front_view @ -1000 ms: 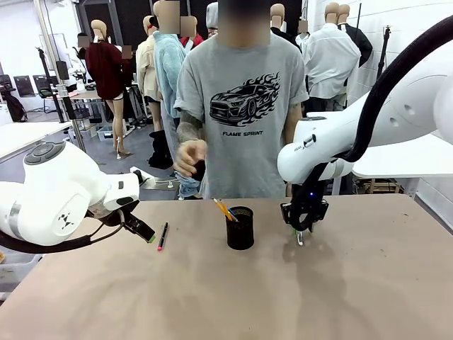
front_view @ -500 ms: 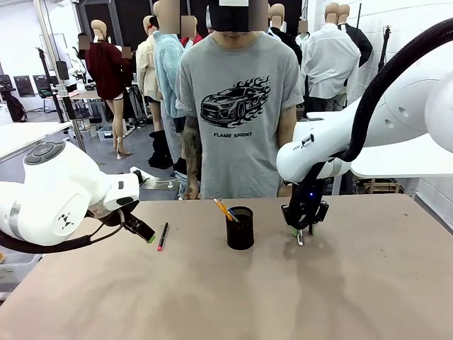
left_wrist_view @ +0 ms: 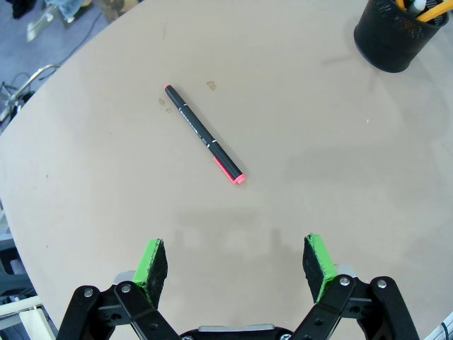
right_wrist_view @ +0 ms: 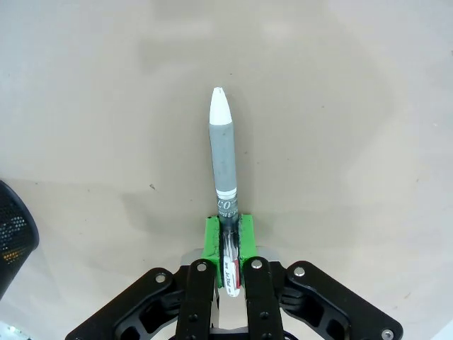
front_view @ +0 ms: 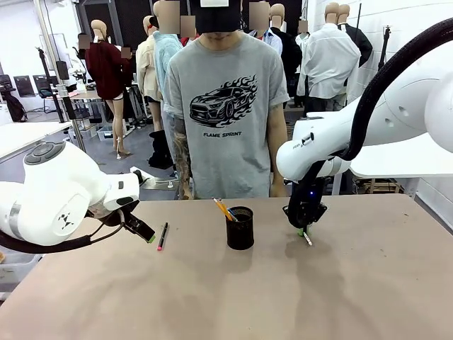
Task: Place the pens into the pen holder.
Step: Pick up a writing instrument from the table and place it into the Pen holder.
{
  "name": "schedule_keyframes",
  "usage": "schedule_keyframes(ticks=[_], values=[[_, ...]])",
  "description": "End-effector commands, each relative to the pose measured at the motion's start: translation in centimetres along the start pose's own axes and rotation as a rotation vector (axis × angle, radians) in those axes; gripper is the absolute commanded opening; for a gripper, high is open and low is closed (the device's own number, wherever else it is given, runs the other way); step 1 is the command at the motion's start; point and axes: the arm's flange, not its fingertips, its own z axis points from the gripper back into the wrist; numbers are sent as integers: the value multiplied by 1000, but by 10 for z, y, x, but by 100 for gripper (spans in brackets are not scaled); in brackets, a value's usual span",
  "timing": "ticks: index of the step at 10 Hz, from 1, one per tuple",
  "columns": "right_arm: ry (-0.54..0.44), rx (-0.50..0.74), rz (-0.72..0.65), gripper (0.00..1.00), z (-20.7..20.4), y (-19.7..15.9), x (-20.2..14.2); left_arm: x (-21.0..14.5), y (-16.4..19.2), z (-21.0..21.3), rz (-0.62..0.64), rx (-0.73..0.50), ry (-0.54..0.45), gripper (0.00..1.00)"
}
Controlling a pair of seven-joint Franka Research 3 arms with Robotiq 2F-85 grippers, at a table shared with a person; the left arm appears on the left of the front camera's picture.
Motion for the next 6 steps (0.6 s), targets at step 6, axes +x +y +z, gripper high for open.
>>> schedule_keyframes(ticks=[6], values=[[-208, 330, 272, 0, 56, -13, -27, -1, 2, 0, 4, 0, -1, 100]])
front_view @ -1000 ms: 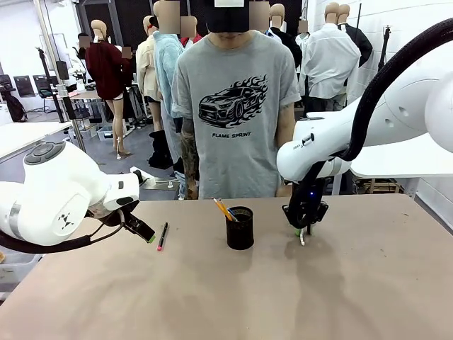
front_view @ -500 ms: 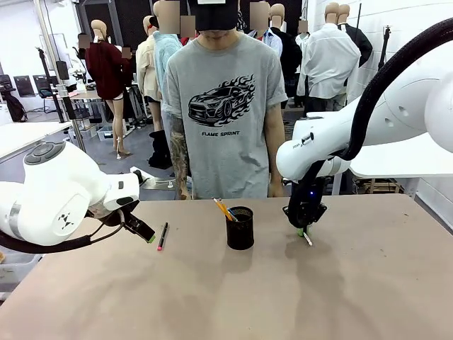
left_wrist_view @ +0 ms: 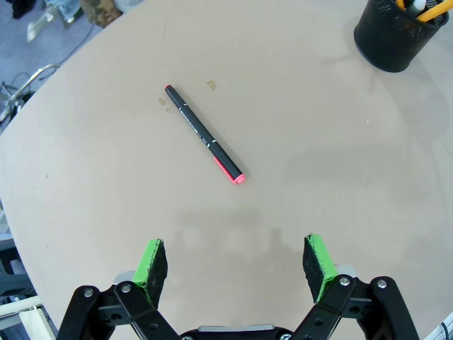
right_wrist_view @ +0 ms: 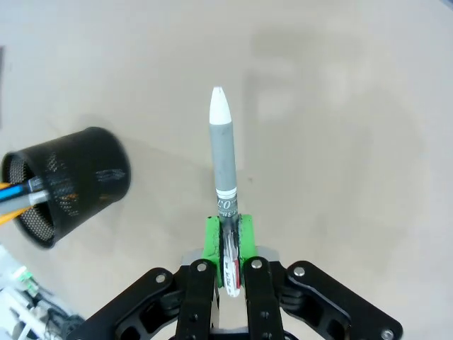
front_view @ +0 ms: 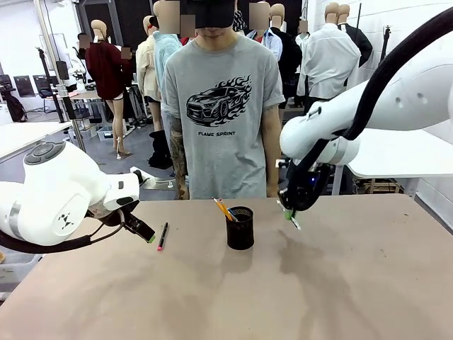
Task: Place the pens into the pen holder.
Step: Pick up a writing instrument from the table and place it into the Pen holder.
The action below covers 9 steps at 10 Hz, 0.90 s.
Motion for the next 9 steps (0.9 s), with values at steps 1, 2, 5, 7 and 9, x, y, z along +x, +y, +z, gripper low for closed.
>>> schedule_keyframes(ticks=[1, 2, 5, 7, 9], values=[[-89, 116, 84, 0, 12, -4, -25, -1, 2, 0, 4, 0, -1, 100], [-159, 169, 138, 0, 21, 2, -27, -1, 2, 0, 4, 0, -1, 100], [-347, 427, 320, 0, 35, 19, -29, -1, 2, 0, 4, 0, -1, 100], [-449, 529, 396, 0, 41, 25, -30, -1, 2, 0, 4, 0, -1, 100], [-531, 562, 473, 0, 28, 36, -22, -1, 2, 0, 4, 0, -1, 100]])
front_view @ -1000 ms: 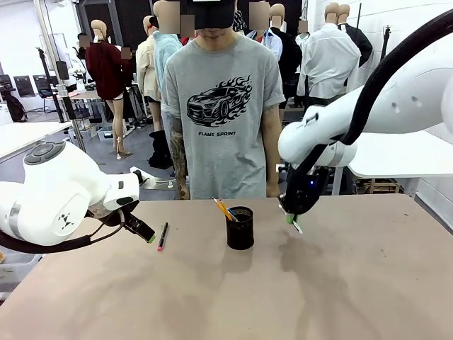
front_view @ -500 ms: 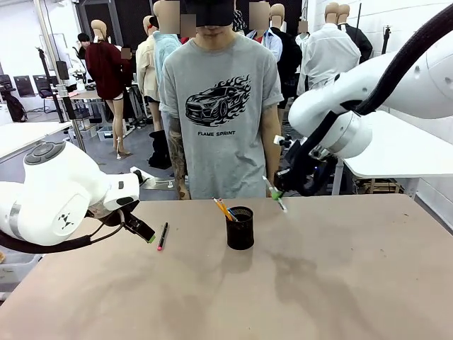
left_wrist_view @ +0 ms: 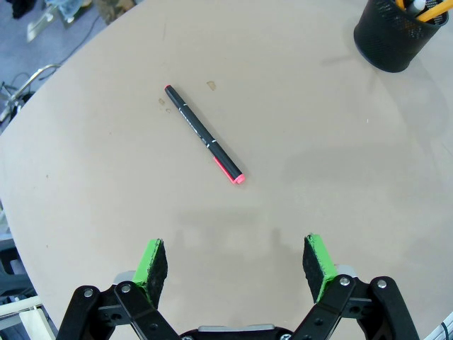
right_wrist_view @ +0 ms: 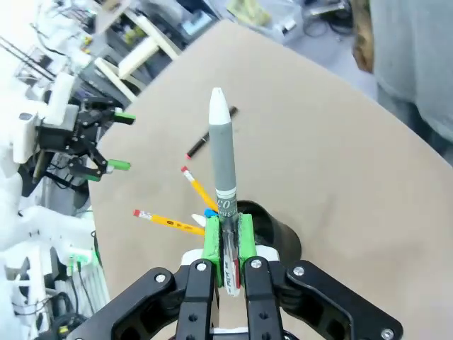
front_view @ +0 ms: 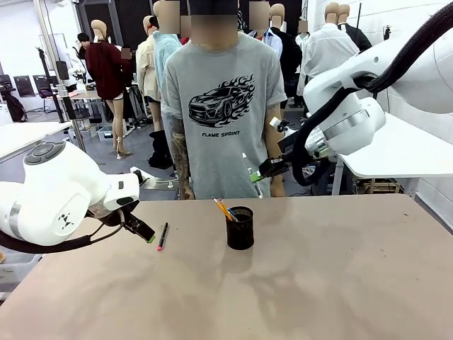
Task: Place the pens into the pen holder.
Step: Pick up a writing instrument from the table and place it into the Pen holder.
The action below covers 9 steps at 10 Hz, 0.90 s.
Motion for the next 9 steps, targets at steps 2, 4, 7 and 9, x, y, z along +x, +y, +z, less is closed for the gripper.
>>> schedule_keyframes(ticks=[2, 4, 7, 9], values=[[-65, 66, 107, 0, -30, -8, -12, -1, 2, 0, 5, 0, -1, 100], [-60, 68, 103, 0, -55, -17, -14, -1, 2, 0, 5, 0, -1, 100], [-36, 86, 131, 0, -70, -26, -23, -1, 2, 0, 5, 0, -1, 100], [-21, 102, 115, 0, -73, -27, -25, -1, 2, 0, 5, 0, -1, 100]])
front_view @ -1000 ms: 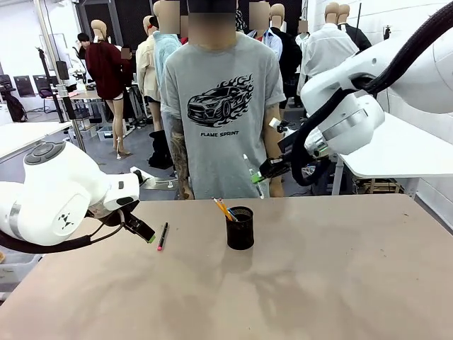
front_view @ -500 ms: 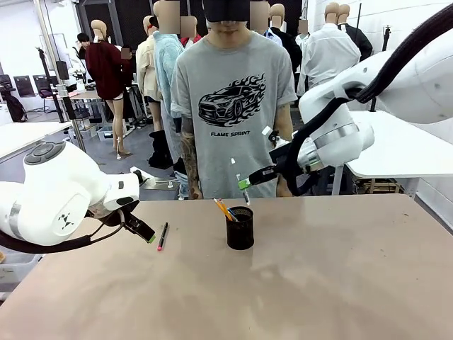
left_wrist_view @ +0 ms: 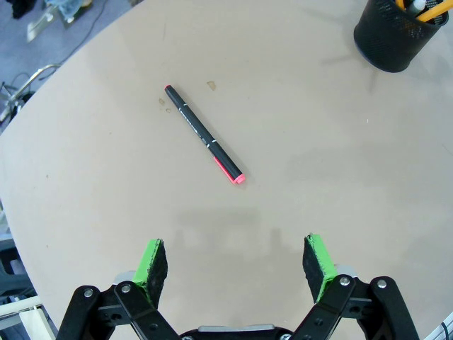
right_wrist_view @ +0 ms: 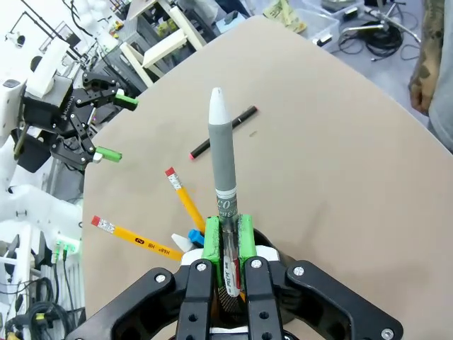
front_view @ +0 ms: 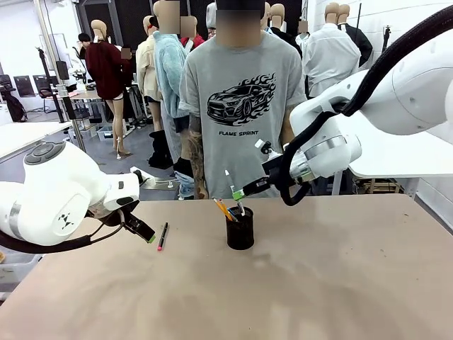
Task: Place the pens into the pen holder.
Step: Pick up a writing instrument from the table and place it into the Pen holder.
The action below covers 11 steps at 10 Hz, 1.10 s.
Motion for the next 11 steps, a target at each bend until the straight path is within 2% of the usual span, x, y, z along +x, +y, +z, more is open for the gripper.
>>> schedule_keyframes(ticks=[1, 3, 8, 9, 11], values=[[9, -1, 24, 0, -6, -4, 0, -1, 2, 0, 5, 0, -1, 100], [49, -38, 54, 0, -11, -4, -6, -1, 2, 0, 5, 0, -1, 100], [98, -1, 104, 0, -19, 8, -15, -1, 2, 0, 5, 0, -1, 100], [104, 3, 119, 13, -18, 12, -14, -1, 2, 0, 5, 0, -1, 100], [117, 4, 133, 48, -15, 15, -13, -1, 2, 0, 5, 0, -1, 100]])
